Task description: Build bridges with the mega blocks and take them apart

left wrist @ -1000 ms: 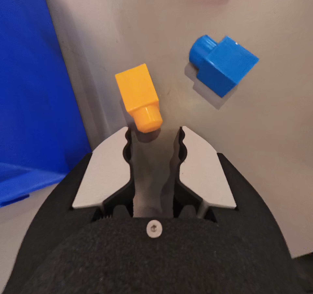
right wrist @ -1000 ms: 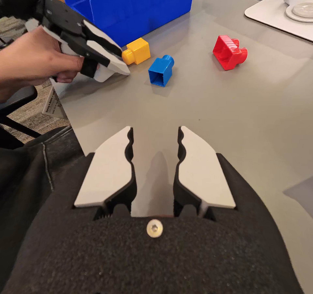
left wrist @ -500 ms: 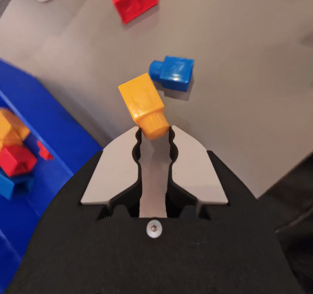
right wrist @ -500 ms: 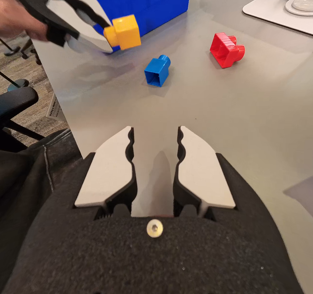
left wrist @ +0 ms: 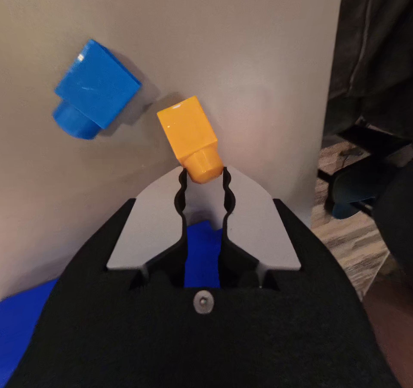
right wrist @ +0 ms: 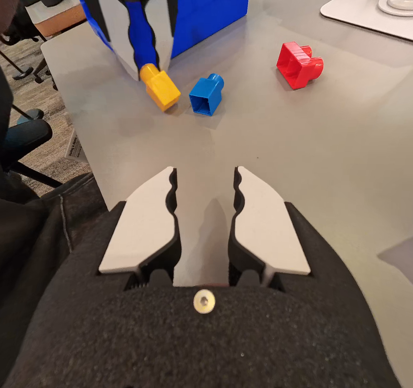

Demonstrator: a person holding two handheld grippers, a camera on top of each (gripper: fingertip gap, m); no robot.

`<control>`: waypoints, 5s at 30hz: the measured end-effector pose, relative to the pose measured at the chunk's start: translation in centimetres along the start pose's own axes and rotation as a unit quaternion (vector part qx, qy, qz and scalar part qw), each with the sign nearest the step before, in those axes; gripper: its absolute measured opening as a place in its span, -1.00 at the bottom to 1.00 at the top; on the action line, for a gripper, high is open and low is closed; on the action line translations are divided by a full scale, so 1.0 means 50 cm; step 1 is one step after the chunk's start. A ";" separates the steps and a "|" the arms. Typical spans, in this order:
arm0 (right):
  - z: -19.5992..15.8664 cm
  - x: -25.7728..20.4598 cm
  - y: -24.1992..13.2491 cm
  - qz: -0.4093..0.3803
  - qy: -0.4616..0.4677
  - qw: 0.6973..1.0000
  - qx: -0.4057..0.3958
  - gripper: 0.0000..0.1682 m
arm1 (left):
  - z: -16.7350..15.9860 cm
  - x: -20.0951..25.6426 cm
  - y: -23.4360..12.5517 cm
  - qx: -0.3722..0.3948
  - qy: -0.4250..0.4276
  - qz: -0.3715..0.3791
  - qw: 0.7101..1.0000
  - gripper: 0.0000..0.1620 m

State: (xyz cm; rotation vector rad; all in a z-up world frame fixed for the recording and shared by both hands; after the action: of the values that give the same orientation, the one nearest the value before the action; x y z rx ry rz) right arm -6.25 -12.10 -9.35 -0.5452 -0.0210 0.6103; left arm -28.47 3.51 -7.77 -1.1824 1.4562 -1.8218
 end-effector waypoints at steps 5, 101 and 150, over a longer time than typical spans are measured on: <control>-0.001 0.005 0.003 -0.002 0.011 1.000 0.000 -0.43 | 0.011 -0.042 0.000 -0.060 0.079 -0.041 0.994 -0.63; 0.119 -0.109 0.366 -0.125 -0.042 0.978 -0.163 0.06 | -0.041 0.259 0.106 0.606 -0.336 0.275 0.666 -0.02; 0.026 0.046 -0.001 -0.175 -0.062 0.983 0.010 -0.09 | 0.102 -0.157 -0.046 0.388 -0.452 0.270 0.756 0.13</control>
State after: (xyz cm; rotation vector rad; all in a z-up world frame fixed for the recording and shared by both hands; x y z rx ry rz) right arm -4.55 -10.24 -8.51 -0.4699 -0.2247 0.2999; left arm -19.98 8.09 -7.80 -0.8341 0.3139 -0.9683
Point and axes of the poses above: each gripper's, where its closed fingertips meet, y out along the fingers, z out of its top, x = y × z across the jaws, the point moved 8 cm from there along -y, back along the fingers, and after that the axes turned 4 degrees about -z, right-handed, at the moved point
